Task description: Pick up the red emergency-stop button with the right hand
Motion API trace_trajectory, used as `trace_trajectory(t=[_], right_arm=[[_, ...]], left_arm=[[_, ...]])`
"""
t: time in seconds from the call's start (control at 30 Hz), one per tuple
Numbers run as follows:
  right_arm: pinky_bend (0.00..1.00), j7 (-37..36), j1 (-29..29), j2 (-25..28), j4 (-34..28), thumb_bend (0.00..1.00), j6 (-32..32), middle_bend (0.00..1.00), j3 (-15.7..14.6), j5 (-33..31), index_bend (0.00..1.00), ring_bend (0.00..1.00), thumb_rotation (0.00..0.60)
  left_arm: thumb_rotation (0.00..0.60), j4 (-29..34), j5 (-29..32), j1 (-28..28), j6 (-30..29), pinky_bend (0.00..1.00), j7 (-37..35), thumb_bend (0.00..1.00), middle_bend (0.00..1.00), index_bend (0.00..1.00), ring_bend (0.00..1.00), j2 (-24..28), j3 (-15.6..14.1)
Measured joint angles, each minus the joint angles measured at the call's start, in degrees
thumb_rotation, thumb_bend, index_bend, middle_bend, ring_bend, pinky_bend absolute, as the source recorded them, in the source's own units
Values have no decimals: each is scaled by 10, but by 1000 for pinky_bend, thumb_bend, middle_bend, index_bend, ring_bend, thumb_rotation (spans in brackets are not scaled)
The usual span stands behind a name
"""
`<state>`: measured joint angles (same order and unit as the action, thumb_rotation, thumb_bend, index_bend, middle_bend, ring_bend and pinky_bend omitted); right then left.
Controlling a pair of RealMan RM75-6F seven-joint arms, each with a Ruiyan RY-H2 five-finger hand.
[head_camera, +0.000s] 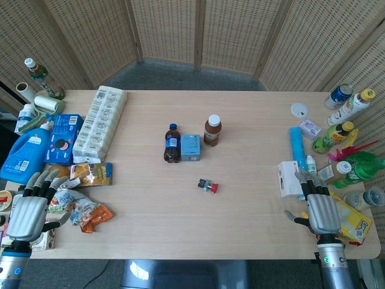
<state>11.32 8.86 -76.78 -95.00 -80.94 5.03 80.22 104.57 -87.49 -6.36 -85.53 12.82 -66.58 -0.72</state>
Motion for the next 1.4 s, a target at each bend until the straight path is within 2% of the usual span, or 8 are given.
trace_trajectory(t=[0.53, 0.8, 0.97, 1.03, 1.17, 1.4], right_arm=[[0, 6, 2, 12, -24, 169, 2, 0, -3, 12, 0, 0, 571], [0, 37, 32, 5, -40, 169, 45, 0, 2, 6, 0, 0, 574], [0, 61, 69, -11, -43, 172, 79, 0, 20, -3, 0, 0, 574], [0, 69, 81, -21, -41, 180, 87, 0, 28, -6, 39, 0, 581], [0, 81, 106, -42, -33, 227, 102, 0, 42, -11, 234, 0, 600], [0, 99, 131, -72, -20, 212, 122, 0, 49, -32, 305, 0, 600]], left_arm=[[600, -8, -18, 6, -4, 0, -22, 237, 0, 178, 0, 8, 0], [600, -13, -15, -8, 17, 0, -33, 238, 0, 176, 0, 5, 8], [600, -11, -18, -20, 30, 0, -34, 235, 0, 176, 0, 9, 13], [600, -10, -18, -23, 33, 0, -35, 235, 0, 176, 0, 11, 14], [600, -7, -19, -28, 37, 0, -37, 236, 0, 177, 0, 14, 19], [600, -8, -16, -34, 43, 0, -40, 235, 0, 177, 0, 15, 22]])
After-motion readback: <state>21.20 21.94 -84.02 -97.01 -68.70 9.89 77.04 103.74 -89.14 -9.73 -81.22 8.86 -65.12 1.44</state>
